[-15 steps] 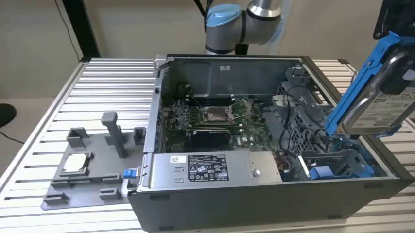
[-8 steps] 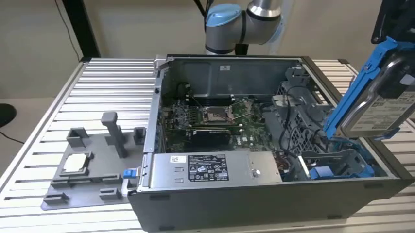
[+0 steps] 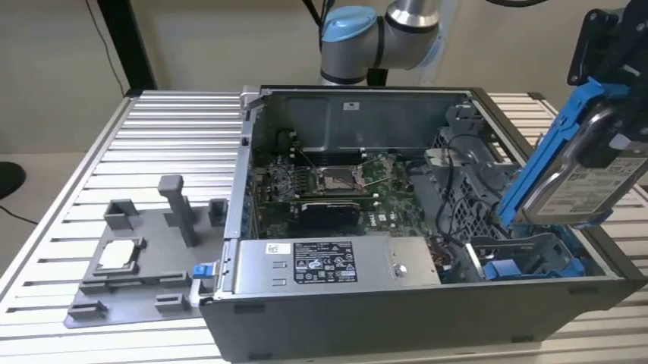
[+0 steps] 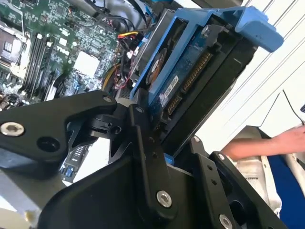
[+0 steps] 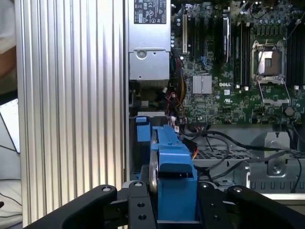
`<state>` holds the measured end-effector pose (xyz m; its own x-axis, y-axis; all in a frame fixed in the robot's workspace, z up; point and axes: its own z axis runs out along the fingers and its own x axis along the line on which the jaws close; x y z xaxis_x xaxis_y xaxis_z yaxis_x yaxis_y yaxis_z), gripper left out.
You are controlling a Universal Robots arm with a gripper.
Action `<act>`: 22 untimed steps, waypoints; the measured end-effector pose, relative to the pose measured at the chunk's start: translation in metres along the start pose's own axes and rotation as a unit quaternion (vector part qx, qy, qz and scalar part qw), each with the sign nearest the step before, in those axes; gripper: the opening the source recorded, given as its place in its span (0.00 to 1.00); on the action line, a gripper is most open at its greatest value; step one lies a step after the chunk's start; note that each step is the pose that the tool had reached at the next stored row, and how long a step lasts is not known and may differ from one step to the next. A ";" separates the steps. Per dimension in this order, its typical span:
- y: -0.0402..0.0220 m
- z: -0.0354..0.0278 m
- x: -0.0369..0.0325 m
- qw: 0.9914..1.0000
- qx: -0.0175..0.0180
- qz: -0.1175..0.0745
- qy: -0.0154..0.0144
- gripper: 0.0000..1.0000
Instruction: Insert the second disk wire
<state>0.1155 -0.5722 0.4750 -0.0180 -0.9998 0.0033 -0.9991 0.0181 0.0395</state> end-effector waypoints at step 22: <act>0.0029 0.0276 0.0052 1.000 0.000 0.000 -0.001 0.00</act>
<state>0.1115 -0.5775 0.4476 -0.0181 -0.9998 0.0003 -0.9990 0.0181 0.0396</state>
